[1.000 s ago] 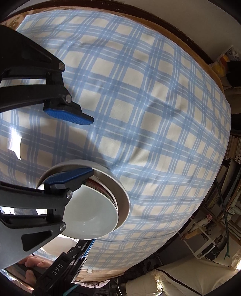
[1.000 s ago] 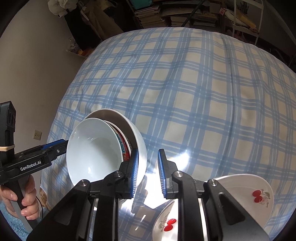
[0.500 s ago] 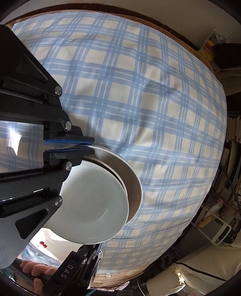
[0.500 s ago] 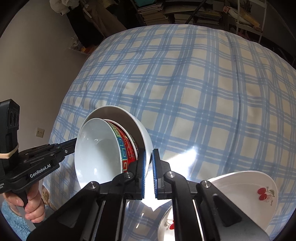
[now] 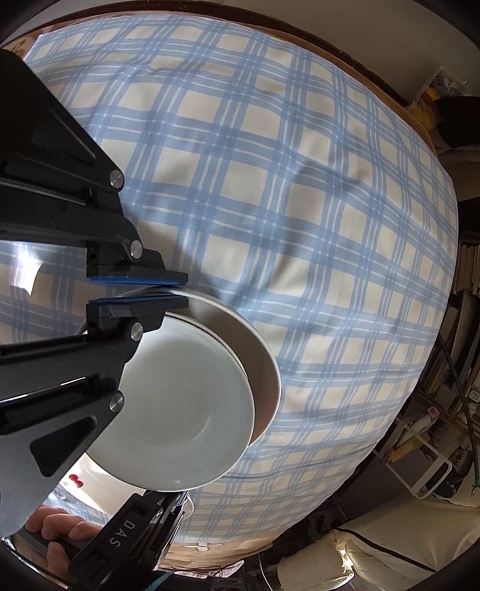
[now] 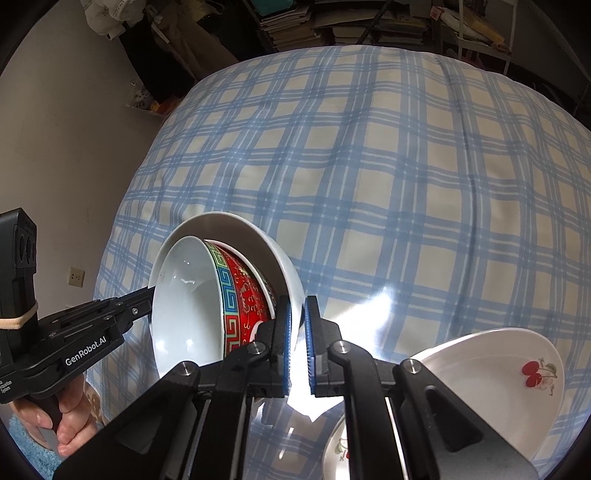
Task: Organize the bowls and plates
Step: 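Carry the bowl stack with both grippers and lower it onto the cherry plates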
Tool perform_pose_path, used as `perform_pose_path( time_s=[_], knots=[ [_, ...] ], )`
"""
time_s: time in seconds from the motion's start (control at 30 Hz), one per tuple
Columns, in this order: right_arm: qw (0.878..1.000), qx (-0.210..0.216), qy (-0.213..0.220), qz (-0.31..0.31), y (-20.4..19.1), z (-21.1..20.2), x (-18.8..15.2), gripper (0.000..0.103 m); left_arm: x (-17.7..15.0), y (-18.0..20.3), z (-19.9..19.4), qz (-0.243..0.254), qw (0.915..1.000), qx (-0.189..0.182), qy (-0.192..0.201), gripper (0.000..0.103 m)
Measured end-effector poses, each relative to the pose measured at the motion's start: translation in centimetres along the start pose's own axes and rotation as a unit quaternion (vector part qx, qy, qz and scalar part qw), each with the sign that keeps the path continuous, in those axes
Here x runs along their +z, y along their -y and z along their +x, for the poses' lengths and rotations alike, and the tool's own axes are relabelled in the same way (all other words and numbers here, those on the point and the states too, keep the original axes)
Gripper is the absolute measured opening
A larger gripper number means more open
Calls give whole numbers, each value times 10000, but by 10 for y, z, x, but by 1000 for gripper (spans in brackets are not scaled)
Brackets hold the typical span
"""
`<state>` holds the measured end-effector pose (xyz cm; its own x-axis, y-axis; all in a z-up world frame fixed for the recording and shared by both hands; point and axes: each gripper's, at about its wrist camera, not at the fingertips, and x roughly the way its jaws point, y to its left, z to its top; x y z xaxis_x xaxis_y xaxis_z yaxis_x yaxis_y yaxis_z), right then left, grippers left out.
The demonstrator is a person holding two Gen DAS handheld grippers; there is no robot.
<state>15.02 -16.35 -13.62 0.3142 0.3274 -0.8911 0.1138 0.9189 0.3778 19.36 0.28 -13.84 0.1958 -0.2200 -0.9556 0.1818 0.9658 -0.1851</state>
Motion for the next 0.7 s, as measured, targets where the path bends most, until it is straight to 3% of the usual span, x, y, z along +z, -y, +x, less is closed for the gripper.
perform_pose_path(
  time_s=[0.37,0.7],
  knots=[
    [9995,-13,89,300,1,-1,-2,11,0,1,-2,-154,9998,47,104,2],
    [9987,78,101,502,4,-17,-13,10,-8,8,-21,0,9997,118,226,1]
  ],
)
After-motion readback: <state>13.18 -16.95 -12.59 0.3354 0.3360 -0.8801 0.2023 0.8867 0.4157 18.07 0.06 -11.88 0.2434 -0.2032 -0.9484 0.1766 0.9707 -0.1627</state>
